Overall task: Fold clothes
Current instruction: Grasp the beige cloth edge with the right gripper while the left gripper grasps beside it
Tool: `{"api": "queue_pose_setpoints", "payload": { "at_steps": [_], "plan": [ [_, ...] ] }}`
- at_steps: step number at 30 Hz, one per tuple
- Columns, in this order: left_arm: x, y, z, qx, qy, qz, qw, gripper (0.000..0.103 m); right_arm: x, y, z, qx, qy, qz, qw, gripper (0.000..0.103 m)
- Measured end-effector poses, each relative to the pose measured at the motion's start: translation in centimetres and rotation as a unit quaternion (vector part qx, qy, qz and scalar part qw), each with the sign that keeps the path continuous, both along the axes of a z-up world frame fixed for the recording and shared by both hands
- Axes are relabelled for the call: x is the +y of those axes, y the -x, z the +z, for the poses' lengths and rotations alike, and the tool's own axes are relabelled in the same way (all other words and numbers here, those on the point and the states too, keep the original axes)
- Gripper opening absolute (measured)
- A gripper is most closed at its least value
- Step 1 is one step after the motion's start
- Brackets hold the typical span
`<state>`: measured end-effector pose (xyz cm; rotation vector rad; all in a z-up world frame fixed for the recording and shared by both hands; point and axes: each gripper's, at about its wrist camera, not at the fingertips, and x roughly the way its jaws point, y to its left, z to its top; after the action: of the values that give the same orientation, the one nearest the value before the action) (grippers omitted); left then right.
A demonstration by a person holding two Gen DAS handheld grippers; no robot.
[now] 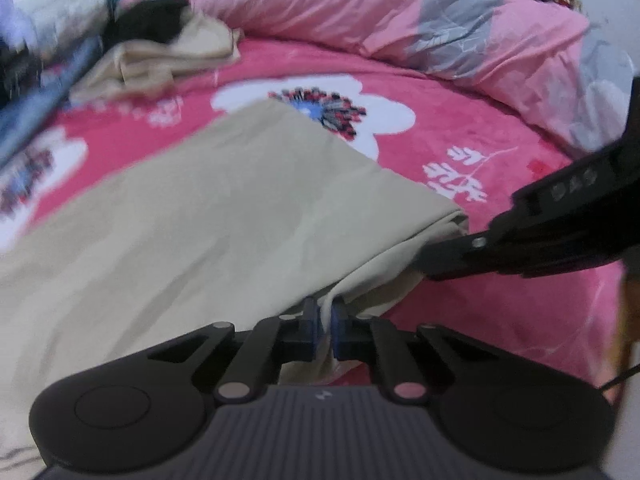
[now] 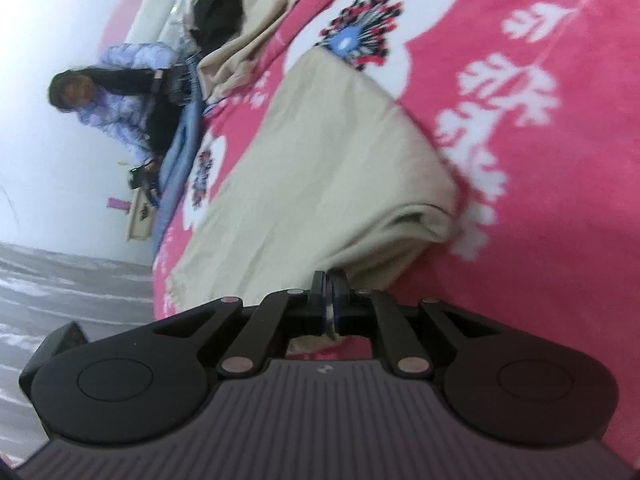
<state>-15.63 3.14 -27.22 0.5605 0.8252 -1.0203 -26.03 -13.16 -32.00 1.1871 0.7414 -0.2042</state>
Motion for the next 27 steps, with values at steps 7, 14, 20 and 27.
{"api": "queue_pose_setpoints", "payload": {
  "at_steps": [7, 14, 20, 27],
  "plan": [
    [0.3, 4.7, 0.1, -0.142, -0.022, -0.056, 0.988, 0.006, -0.6, 1.0, 1.2, -0.031, -0.073, -0.025, 0.997, 0.004],
    [0.1, 6.8, -1.1, -0.22, -0.045, -0.107, 0.9687, 0.006, -1.1, -1.6, -1.6, 0.006, -0.152, -0.022, 0.988, 0.005],
    [0.2, 7.6, -1.8, -0.245, -0.053, -0.128, 0.9597, 0.006, -1.4, -1.6, -3.8, 0.029, -0.218, -0.042, 0.975, 0.005],
    [0.5, 7.9, -2.0, -0.258, -0.054, -0.141, 0.9542, 0.006, -1.5, -0.6, -3.4, 0.041, -0.257, -0.055, 0.964, 0.029]
  ]
}}
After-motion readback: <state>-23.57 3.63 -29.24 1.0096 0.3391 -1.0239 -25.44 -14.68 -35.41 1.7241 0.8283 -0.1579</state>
